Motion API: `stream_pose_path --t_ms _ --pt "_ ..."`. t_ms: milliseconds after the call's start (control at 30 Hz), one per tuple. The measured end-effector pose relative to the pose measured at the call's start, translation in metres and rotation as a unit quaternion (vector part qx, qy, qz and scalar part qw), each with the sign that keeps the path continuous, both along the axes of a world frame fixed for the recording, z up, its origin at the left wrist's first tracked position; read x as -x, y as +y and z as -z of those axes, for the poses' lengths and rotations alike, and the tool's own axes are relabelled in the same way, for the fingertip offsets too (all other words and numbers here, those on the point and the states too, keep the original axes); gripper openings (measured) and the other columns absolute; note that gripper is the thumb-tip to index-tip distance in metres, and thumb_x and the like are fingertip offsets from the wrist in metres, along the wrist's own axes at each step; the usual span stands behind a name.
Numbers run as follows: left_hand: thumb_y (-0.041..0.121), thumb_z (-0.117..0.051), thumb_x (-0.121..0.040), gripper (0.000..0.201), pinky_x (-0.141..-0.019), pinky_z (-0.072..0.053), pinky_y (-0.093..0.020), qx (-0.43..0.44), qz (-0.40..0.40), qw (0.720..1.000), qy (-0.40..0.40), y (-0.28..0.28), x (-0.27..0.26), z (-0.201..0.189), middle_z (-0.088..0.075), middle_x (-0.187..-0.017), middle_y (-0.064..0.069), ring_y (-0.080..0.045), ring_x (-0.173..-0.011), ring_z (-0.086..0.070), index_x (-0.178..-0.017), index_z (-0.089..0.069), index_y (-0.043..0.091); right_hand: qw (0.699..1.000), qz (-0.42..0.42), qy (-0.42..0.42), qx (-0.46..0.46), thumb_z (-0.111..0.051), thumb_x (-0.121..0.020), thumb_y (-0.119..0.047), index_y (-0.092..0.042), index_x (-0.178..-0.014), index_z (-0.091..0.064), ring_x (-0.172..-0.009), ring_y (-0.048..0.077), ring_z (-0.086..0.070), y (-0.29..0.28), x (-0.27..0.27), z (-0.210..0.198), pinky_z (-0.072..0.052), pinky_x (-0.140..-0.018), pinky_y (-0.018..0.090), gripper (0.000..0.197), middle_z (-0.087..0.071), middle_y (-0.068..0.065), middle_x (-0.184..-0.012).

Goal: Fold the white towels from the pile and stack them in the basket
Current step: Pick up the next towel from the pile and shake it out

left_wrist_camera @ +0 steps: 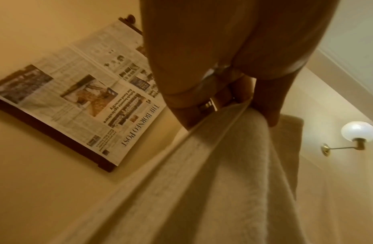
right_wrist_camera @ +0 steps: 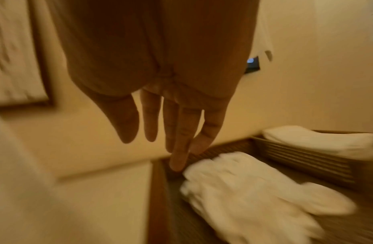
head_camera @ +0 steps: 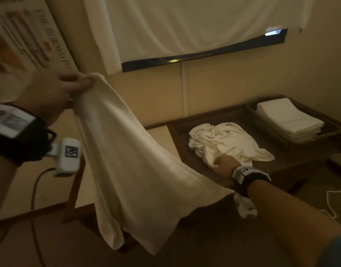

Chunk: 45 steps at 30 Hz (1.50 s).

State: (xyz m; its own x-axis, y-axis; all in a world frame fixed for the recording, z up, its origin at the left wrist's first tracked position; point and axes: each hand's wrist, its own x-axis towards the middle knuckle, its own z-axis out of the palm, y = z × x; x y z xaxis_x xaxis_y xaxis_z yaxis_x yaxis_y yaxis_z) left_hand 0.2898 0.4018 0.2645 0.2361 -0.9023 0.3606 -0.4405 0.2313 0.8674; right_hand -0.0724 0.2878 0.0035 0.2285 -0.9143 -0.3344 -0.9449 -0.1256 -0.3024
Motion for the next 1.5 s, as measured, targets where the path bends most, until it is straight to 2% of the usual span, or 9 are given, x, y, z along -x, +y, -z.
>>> stream_pose_path --t_ms 133,233,467,600,733,867,1233,1333,1500 --pt "0.045 -0.072 -0.082 0.017 -0.078 -0.052 -0.041 -0.006 0.011 0.994 -0.107 -0.002 -0.018 0.019 -0.072 -0.082 0.003 -0.017 -0.086 -0.065 -0.083 -0.078 0.030 0.936 -0.091 -0.333 0.066 -0.066 -0.091 -0.017 -0.013 -0.132 -0.059 -0.115 0.012 -0.057 0.019 -0.104 -0.113 -0.043 -0.078 0.006 0.041 -0.061 0.003 -0.129" --pt "0.035 -0.073 -0.085 0.019 -0.067 -0.046 -0.032 0.036 0.022 0.988 -0.150 -0.003 -0.024 0.027 -0.070 -0.077 -0.002 -0.008 -0.070 -0.059 -0.084 -0.077 0.017 0.882 -0.181 -0.435 0.039 -0.071 -0.087 -0.023 -0.019 -0.137 -0.053 -0.118 0.010 -0.056 0.038 -0.165 -0.182 -0.049 -0.081 0.011 0.054 -0.057 -0.004 -0.135" --pt "0.031 -0.070 -0.088 0.013 -0.061 -0.043 -0.015 0.084 0.017 0.986 -0.146 0.020 -0.058 0.010 -0.070 -0.074 0.007 0.004 -0.064 -0.058 -0.087 -0.078 0.021 0.849 -0.206 -0.467 0.140 -0.063 -0.086 -0.048 -0.018 -0.101 -0.071 -0.100 0.034 -0.064 0.062 -0.241 -0.232 -0.047 -0.094 0.058 0.034 -0.070 0.013 -0.100" --pt "0.023 -0.071 -0.088 0.006 -0.063 -0.047 -0.021 0.140 0.024 0.983 -0.114 0.031 -0.072 0.001 -0.070 -0.073 0.002 0.001 -0.063 -0.057 -0.087 -0.076 0.027 0.823 -0.198 -0.492 0.202 -0.059 -0.096 -0.026 -0.013 -0.097 -0.071 -0.090 0.028 -0.067 0.075 -0.268 -0.249 -0.055 -0.086 0.050 0.017 -0.071 0.012 -0.093" --pt "0.027 -0.071 -0.089 0.011 -0.058 -0.051 -0.037 0.172 -0.007 0.984 -0.052 0.036 -0.079 0.002 -0.068 -0.080 -0.016 -0.032 -0.068 -0.061 -0.097 -0.075 0.020 0.807 -0.192 -0.478 0.288 -0.057 -0.095 -0.007 -0.011 -0.096 -0.072 -0.083 0.006 -0.065 0.081 -0.283 -0.276 -0.053 -0.071 0.018 0.015 -0.070 0.002 -0.089" --pt "0.024 -0.069 -0.089 0.007 -0.060 -0.047 -0.011 0.169 -0.047 0.982 -0.068 0.032 -0.076 0.020 -0.065 -0.085 0.014 0.001 -0.074 -0.061 -0.093 -0.067 0.028 0.813 -0.183 -0.430 0.347 -0.055 -0.094 -0.004 -0.012 -0.102 -0.073 -0.085 -0.004 -0.059 0.084 -0.283 -0.304 -0.043 -0.070 0.000 0.021 -0.068 -0.004 -0.097" --pt "0.018 -0.059 -0.089 0.009 -0.077 -0.053 -0.037 0.040 -0.102 0.986 -0.128 0.007 -0.054 0.114 -0.062 -0.092 0.009 -0.017 -0.083 -0.061 -0.091 -0.063 0.026 0.773 -0.076 -0.457 0.433 -0.052 -0.094 -0.005 -0.016 -0.097 -0.072 -0.079 -0.001 -0.056 0.051 -0.236 -0.337 -0.042 -0.070 0.009 0.023 -0.063 -0.015 -0.086" --pt "0.030 -0.056 -0.095 0.021 -0.076 -0.053 -0.039 -0.012 -0.115 0.984 -0.134 0.005 -0.057 0.150 -0.066 -0.080 0.003 -0.021 -0.079 -0.063 -0.078 -0.065 0.024 0.785 -0.054 -0.419 0.453 -0.050 -0.093 -0.004 -0.018 -0.096 -0.071 -0.090 0.009 -0.056 0.029 -0.214 -0.331 -0.034 -0.066 -0.002 0.026 -0.065 -0.004 -0.095" --pt "0.030 -0.063 -0.095 0.049 -0.055 -0.035 -0.031 0.007 -0.114 0.991 -0.075 -0.015 -0.067 0.130 -0.046 -0.049 0.002 -0.014 -0.051 -0.042 -0.049 -0.049 0.018 0.854 -0.025 -0.293 0.429 -0.054 -0.091 -0.006 -0.016 -0.100 -0.073 -0.093 0.019 -0.059 -0.002 -0.188 -0.294 -0.041 -0.074 0.019 0.023 -0.066 0.003 -0.100"
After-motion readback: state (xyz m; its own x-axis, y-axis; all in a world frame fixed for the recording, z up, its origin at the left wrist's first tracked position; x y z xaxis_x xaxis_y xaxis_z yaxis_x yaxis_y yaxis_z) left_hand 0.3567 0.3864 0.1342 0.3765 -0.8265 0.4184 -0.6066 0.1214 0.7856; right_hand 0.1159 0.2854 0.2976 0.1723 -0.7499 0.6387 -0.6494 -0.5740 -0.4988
